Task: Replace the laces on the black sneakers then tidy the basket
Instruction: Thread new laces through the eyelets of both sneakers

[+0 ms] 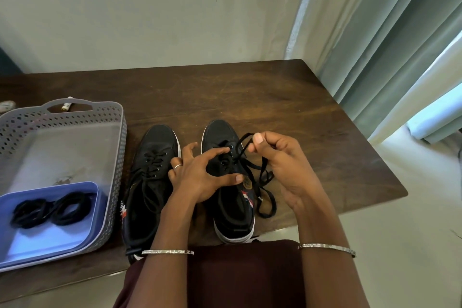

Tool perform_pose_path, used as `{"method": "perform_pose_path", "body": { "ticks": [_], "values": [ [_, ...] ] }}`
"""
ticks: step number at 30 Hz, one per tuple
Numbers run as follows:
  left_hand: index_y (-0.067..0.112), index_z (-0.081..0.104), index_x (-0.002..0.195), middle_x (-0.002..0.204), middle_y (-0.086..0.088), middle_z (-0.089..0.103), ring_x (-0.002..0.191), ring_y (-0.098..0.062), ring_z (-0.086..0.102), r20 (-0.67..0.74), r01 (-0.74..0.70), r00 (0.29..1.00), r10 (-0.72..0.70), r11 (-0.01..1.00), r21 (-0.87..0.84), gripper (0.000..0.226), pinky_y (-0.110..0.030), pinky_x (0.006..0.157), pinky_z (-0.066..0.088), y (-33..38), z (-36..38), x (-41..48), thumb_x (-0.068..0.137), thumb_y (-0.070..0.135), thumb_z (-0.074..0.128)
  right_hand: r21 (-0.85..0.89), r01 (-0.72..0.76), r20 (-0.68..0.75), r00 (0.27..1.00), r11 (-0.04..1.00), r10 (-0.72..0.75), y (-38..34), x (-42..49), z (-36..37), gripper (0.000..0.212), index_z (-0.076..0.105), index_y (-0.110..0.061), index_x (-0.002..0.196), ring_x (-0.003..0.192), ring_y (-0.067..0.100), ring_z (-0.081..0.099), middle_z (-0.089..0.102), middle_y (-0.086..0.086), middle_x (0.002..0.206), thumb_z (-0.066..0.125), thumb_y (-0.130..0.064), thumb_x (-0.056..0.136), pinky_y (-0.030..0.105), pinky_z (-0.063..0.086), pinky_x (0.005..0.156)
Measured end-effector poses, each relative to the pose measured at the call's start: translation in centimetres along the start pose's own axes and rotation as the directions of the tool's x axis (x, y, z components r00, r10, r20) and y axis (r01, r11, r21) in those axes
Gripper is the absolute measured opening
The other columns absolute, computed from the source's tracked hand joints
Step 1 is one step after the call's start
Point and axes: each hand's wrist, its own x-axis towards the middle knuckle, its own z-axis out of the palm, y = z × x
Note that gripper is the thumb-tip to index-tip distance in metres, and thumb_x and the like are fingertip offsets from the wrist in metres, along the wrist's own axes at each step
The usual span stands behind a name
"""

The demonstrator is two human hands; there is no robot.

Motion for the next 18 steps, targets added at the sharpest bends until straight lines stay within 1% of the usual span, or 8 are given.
{"method": "perform_pose_path", "body": {
  "ticks": [2,4,6,9,11,13,15,18],
  "values": [
    [0.067,0.046,0.127,0.157,0.009,0.012,0.139,-0.029,0.015,-0.001,-0.005,1.000,0.005,1.000,-0.002,0.075,-0.045,0.113,0.019,0.0,0.0,0.0,0.058,0.075,0.075,0.016,-0.039,-0.020,0.999,0.999,0.039,-0.1,-0.3,-0.2,0.031,0.067,-0.005,0.083,0.067,0.009,0.062,0.063,0.008,0.077,0.054,-0.027,0.101,0.020,0.052,0.058],
    [0.066,0.047,0.127,0.156,0.010,0.013,0.139,-0.028,0.015,0.000,-0.017,1.000,0.017,1.000,-0.010,0.075,-0.045,0.113,0.018,-0.1,-0.1,-0.1,0.059,0.074,0.076,-0.065,-0.081,-0.056,0.995,0.995,0.077,-0.4,-0.9,-1.4,0.034,0.069,-0.001,0.084,0.055,0.009,0.043,0.047,0.004,0.062,0.057,-0.029,0.099,0.014,0.041,0.052],
    [0.065,0.047,0.128,0.155,0.010,0.014,0.138,-0.028,0.015,0.000,-0.029,1.000,0.029,0.999,-0.014,0.074,-0.044,0.113,0.017,-0.1,-0.1,-0.3,0.060,0.073,0.075,-0.116,-0.151,-0.076,0.987,0.982,0.143,-0.7,-1.7,-3.6,0.037,0.070,0.002,0.084,0.050,0.009,0.031,0.037,-0.003,0.052,0.062,-0.033,0.095,0.019,0.032,0.052],
    [0.065,0.046,0.129,0.155,0.010,0.014,0.139,-0.029,0.016,-0.007,-0.040,0.999,0.040,0.999,-0.004,0.074,-0.045,0.113,0.016,-0.1,-0.1,-0.3,0.061,0.074,0.073,-0.110,-0.204,-0.073,0.978,0.973,0.197,-1.4,-3.4,-6.9,0.038,0.071,-0.002,0.077,0.045,0.011,0.025,0.030,-0.005,0.046,0.063,-0.036,0.092,0.026,0.030,0.054],
    [0.064,0.045,0.131,0.156,0.010,0.014,0.139,-0.029,0.016,-0.016,-0.043,0.999,0.043,0.999,0.003,0.074,-0.046,0.113,0.017,0.0,0.0,-0.3,0.062,0.074,0.072,-0.144,-0.213,-0.071,0.976,0.966,0.204,-1.4,-4.2,-8.3,0.039,0.071,-0.002,0.072,0.046,0.012,0.025,0.028,-0.003,0.045,0.063,-0.035,0.093,0.025,0.032,0.052],
    [0.064,0.045,0.131,0.155,0.009,0.014,0.139,-0.029,0.017,-0.036,-0.046,0.998,0.046,0.999,0.007,0.075,-0.046,0.113,0.017,0.1,0.1,-0.3,0.063,0.075,0.071,-0.243,-0.290,-0.079,0.957,0.926,0.279,-0.5,-4.5,-9.1,0.038,0.072,-0.004,0.068,0.046,0.011,0.029,0.031,-0.003,0.045,0.065,-0.031,0.093,0.024,0.033,0.051],
    [0.063,0.045,0.132,0.155,0.009,0.016,0.138,-0.029,0.019,-0.055,-0.045,0.997,0.046,0.999,0.009,0.075,-0.046,0.112,0.019,0.1,0.1,-0.3,0.062,0.075,0.071,-0.422,-0.421,-0.111,0.903,0.803,0.415,1.3,-4.2,-9.6,0.034,0.074,-0.008,0.064,0.046,0.009,0.035,0.040,-0.005,0.045,0.068,-0.028,0.091,0.022,0.033,0.049],
    [0.062,0.047,0.131,0.154,0.010,0.016,0.138,-0.029,0.019,-0.063,-0.070,0.995,0.071,0.997,0.011,0.075,-0.047,0.112,0.020,0.1,0.1,-0.2,0.062,0.074,0.072,-0.687,-0.520,-0.174,0.796,0.508,0.580,3.8,-3.2,-9.4,0.028,0.073,-0.010,0.073,0.054,0.010,0.052,0.061,-0.001,0.060,0.069,-0.032,0.089,0.026,0.042,0.054]
  ]
}}
